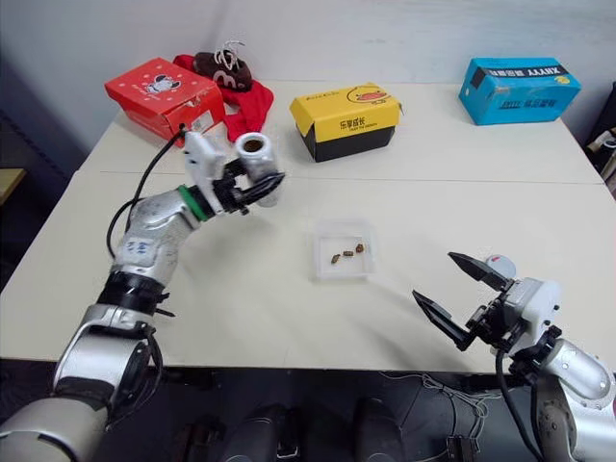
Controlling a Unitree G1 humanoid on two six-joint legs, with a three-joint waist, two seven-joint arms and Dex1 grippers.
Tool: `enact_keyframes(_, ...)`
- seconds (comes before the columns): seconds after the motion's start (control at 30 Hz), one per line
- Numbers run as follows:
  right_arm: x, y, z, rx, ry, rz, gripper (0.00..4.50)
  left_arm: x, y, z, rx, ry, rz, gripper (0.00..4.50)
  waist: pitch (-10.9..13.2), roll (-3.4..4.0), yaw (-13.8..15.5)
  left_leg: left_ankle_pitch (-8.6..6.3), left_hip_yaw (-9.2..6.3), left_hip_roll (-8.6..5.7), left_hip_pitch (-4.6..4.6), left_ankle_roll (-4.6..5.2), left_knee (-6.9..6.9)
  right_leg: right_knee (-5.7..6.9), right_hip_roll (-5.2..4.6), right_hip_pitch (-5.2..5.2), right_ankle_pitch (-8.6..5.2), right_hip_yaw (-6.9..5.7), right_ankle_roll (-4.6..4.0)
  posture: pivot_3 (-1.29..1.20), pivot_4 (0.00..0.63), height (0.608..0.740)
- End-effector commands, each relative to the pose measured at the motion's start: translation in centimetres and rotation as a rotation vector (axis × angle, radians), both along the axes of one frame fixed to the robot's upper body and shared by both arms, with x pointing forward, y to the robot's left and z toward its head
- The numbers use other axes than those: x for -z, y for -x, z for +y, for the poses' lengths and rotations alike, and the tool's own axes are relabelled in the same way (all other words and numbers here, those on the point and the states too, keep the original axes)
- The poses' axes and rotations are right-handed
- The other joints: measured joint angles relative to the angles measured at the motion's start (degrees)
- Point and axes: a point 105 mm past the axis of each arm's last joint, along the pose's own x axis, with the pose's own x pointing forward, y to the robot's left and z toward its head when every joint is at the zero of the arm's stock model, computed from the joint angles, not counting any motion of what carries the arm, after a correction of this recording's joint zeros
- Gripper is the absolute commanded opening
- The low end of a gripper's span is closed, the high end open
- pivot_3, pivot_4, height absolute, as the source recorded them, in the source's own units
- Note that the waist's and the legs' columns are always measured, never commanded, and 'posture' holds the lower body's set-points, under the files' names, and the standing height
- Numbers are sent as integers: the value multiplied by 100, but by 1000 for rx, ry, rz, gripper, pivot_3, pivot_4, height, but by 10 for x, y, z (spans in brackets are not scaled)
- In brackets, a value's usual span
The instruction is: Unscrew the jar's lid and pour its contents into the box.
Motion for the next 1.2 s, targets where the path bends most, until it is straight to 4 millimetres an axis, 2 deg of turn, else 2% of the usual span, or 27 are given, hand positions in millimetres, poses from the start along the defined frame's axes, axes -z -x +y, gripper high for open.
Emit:
enact_keyframes(0.03,-12,0,18,-84,-1,-86,4480,-10,17,51,-168,169,18,2343,0,0,-13,-1,0,1,6,-2,-2,5,0,1,0,7,-1,0,150,740)
enact_keyframes(0.13,-13,0,31,-161,28,-100,4480,7,33,85,-330,119,24,2343,-1,-4,42,-3,0,1,12,-5,-4,5,-1,5,-2,50,-4,0,150,740)
enact_keyframes(0.2,-14,-2,37,-190,35,-104,4480,14,44,115,-468,111,9,2343,-3,-8,85,-4,-3,-3,13,-5,-3,4,2,6,-2,77,-4,0,150,740)
enact_keyframes(0.3,-15,-5,40,-208,42,-96,4480,24,58,142,-587,78,-17,2343,-5,-11,120,-18,-1,-5,20,-16,-4,2,2,6,-2,103,-4,0,150,740)
enact_keyframes(0.33,-15,-5,40,-212,45,-93,4480,27,60,145,-599,63,-23,2343,-5,-11,128,-35,1,-5,25,-43,-6,1,2,6,-2,108,-5,0,150,740)
enact_keyframes(0.57,-16,-9,41,-226,69,-72,4480,65,66,159,-689,-28,-33,2343,-8,-16,171,-41,16,-3,30,-52,-16,-7,1,-3,-3,116,-8,0,150,740)
enact_keyframes(0.8,-15,-9,37,-212,79,-54,4480,76,68,161,-698,4,-18,2343,-11,-22,161,-42,23,2,33,-54,-32,-6,1,-7,-3,116,-8,0,150,740)
enact_keyframes(1.0,-8,-7,25,-174,81,-29,4500,81,74,161,-689,17,8,4374,-12,-22,160,-42,26,2,36,-54,-40,-10,-30,-6,-3,114,-8,0,150,740)
enact_keyframes(1.2,12,1,-3,-101,94,32,4500,82,89,157,-608,-9,52,4446,-12,-23,164,-45,31,-2,37,-50,-49,-17,-41,-4,-3,107,-8,0,150,740)
